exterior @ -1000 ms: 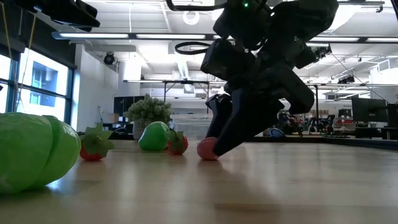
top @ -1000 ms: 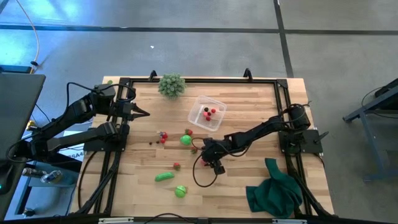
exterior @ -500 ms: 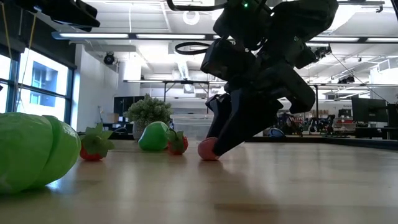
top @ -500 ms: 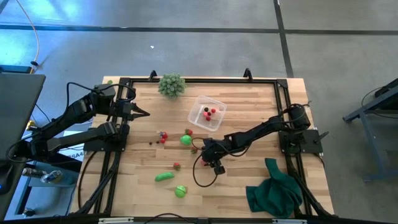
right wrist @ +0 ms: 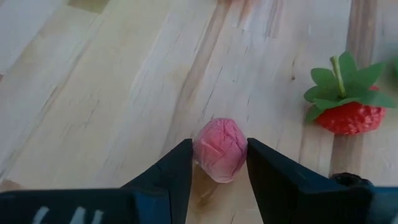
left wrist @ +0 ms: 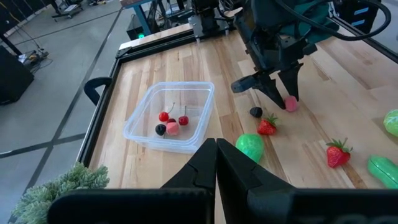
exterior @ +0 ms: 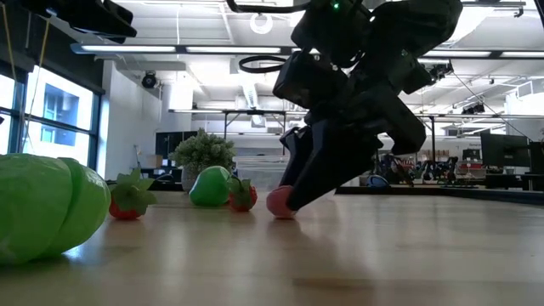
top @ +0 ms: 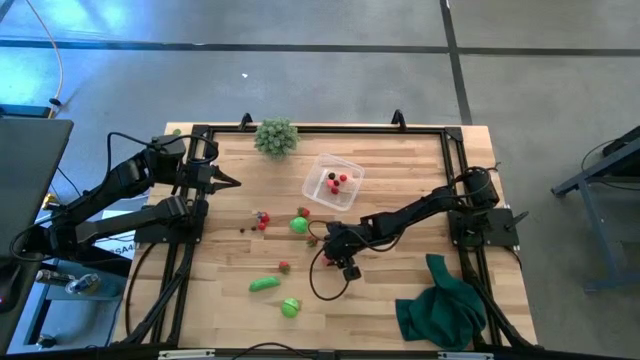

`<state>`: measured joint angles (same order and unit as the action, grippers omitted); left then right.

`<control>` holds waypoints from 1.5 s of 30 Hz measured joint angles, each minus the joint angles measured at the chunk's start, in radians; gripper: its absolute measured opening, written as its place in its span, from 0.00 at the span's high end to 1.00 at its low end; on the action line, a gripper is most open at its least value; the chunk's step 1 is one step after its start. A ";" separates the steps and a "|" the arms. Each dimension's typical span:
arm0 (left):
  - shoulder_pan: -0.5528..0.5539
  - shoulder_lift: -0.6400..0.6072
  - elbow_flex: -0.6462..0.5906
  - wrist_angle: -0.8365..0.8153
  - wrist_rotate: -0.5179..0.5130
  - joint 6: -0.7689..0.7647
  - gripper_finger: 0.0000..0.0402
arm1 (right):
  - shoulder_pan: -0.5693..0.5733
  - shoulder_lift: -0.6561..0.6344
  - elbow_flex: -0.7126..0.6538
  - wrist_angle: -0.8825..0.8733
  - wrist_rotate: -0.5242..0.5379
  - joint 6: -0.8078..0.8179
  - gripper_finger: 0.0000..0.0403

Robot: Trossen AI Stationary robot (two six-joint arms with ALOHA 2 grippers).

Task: Pick and placing Produce into tupperware
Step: Put the peach into the transparent container

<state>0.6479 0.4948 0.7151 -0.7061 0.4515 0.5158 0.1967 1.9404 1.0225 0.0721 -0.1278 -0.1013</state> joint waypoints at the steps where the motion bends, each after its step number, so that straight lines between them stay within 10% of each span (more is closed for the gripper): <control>1: 0.000 0.000 0.000 0.000 0.000 0.000 0.99 | 0.000 0.000 0.000 0.002 0.001 0.000 0.67; 17: 0.000 0.000 0.000 0.000 0.000 0.000 0.99 | -0.008 -0.052 0.143 0.049 0.030 0.014 0.67; 33: 0.000 0.000 0.000 0.000 -0.029 0.000 0.99 | -0.198 -0.101 0.689 -0.652 0.190 -0.142 0.67; 45: 0.000 0.000 0.000 0.000 -0.139 0.000 0.99 | -0.457 -0.098 0.638 -0.931 0.062 0.052 0.67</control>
<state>0.6478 0.4950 0.7151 -0.7061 0.3123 0.5157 -0.2606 1.8420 1.6609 -0.8587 -0.0656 -0.0496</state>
